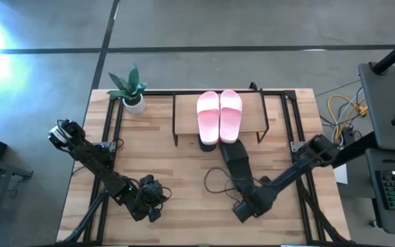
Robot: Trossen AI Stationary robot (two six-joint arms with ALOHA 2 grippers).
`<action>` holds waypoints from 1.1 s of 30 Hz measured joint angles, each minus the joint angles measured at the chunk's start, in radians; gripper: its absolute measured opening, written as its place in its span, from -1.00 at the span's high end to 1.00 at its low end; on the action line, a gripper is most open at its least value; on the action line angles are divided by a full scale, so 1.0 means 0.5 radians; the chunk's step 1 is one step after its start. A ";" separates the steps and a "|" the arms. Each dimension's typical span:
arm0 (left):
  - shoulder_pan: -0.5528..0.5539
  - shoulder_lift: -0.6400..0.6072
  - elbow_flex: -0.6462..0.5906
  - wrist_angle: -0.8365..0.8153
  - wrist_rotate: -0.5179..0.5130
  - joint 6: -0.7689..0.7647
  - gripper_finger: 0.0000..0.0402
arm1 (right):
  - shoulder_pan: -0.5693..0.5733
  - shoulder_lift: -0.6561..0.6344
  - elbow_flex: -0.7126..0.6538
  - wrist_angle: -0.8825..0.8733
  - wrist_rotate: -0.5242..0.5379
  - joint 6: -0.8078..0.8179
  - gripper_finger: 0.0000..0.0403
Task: Pick and place slides into the shelf
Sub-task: Put the black slipper under the shelf
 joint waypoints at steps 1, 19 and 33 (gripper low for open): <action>0.000 0.000 0.000 -0.002 0.000 0.000 1.00 | -0.032 -0.004 0.000 0.003 0.044 -0.042 0.96; -0.002 0.000 -0.003 -0.004 0.000 0.000 1.00 | -0.636 -0.011 -0.014 0.230 0.396 -0.801 0.96; 0.001 0.000 -0.014 -0.007 0.000 0.000 1.00 | -0.926 -0.011 -0.047 0.295 0.598 -1.074 0.96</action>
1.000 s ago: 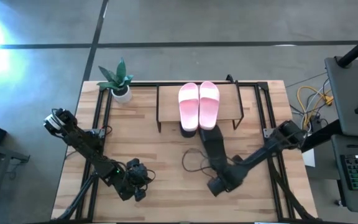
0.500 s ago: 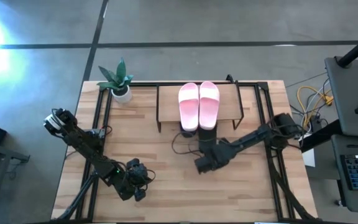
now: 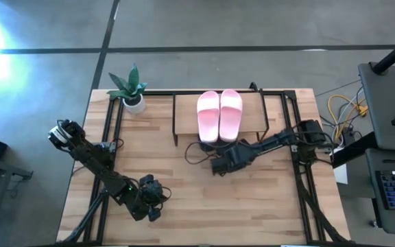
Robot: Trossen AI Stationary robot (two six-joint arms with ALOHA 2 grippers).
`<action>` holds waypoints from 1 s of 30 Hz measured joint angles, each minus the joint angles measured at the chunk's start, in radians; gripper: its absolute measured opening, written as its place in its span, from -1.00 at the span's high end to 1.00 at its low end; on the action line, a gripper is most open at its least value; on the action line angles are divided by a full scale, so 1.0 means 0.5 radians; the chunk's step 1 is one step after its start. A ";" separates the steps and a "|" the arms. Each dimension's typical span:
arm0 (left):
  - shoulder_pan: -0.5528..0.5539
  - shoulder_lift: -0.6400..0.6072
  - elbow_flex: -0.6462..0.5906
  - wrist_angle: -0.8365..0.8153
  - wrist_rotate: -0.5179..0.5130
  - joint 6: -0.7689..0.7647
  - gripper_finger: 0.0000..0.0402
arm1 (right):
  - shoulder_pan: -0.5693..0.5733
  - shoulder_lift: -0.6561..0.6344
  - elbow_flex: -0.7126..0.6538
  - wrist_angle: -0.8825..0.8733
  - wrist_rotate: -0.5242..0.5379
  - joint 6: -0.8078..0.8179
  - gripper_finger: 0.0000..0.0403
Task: Pick and place slides into the shelf
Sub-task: Put the black slipper under the shelf, then return to Home Position
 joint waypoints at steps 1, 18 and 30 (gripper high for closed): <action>-0.001 0.000 0.000 -0.001 0.000 0.000 1.00 | -0.014 0.000 0.000 0.014 0.005 -0.016 0.96; -0.001 0.000 0.000 0.004 0.000 -0.003 1.00 | -0.001 -0.001 0.022 0.068 0.047 0.029 0.96; -0.001 0.000 0.021 0.086 -0.018 0.000 1.00 | 0.571 -0.033 0.336 0.095 0.257 0.172 0.96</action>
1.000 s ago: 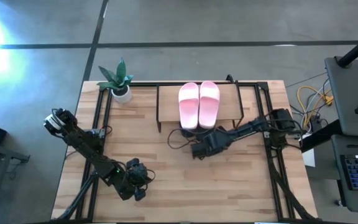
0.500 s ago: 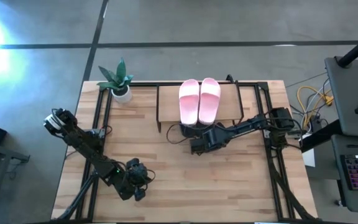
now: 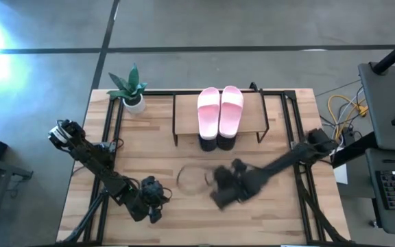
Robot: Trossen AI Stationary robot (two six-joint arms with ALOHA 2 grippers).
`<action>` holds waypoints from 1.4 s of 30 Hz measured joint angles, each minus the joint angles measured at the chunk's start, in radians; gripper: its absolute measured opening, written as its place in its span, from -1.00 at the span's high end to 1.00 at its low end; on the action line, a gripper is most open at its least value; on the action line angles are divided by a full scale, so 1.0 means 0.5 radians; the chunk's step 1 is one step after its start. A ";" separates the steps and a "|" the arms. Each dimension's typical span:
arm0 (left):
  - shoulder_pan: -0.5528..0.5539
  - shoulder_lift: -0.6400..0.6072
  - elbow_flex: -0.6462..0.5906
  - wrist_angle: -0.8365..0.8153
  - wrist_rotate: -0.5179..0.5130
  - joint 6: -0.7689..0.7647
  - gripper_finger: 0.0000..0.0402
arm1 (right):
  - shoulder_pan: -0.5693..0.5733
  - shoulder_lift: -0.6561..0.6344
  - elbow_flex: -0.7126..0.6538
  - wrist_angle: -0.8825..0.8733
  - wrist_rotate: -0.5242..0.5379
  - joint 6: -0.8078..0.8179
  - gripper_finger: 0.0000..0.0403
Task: Pick and place slides into the shelf
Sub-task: Return to Home Position
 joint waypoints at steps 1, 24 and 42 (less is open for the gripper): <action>0.001 0.000 0.006 0.078 -0.023 0.003 1.00 | 0.068 -0.022 0.073 0.015 0.044 -0.037 0.96; 1.277 -0.838 0.224 0.695 0.795 1.363 1.00 | -0.035 -0.656 0.599 -0.412 -0.131 -0.621 0.96; 1.585 -1.548 -0.290 0.612 0.811 1.376 1.00 | -0.550 -2.410 -1.510 1.576 -1.104 -1.285 0.96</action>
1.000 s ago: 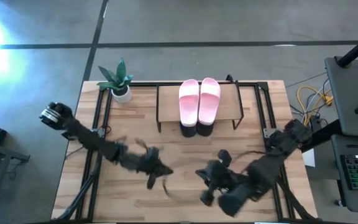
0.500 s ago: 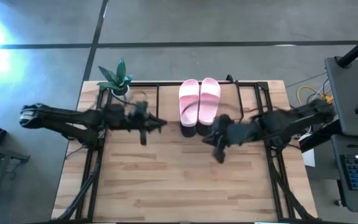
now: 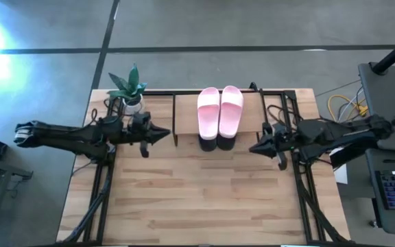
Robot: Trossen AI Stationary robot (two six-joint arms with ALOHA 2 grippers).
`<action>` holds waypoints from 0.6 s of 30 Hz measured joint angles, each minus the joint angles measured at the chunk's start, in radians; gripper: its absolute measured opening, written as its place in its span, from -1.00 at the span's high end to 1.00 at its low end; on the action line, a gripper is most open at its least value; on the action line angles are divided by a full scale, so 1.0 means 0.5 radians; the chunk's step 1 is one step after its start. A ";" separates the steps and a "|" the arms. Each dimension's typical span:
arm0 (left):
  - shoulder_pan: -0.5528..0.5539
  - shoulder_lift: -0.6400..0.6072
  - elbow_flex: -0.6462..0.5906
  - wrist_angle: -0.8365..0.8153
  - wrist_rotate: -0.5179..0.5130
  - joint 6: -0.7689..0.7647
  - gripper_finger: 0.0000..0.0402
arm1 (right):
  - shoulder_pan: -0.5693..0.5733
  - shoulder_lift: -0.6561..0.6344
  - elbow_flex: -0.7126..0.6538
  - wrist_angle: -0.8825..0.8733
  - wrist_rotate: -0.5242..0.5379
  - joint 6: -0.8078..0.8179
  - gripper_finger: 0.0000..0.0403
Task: Pick and place slides into the shelf
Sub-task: Return to Home Position
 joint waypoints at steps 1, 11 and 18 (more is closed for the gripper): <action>0.000 -0.027 -0.064 0.091 -0.001 -0.008 1.00 | -0.006 -0.063 -0.045 -0.008 0.021 0.017 0.96; 0.000 -0.413 -0.601 0.398 -0.025 -0.013 1.00 | -0.031 -0.520 -0.323 -0.134 0.215 0.157 0.96; 0.000 -0.722 -0.866 0.402 -0.087 -0.011 1.00 | -0.030 -0.783 -0.454 -0.123 0.185 0.039 0.96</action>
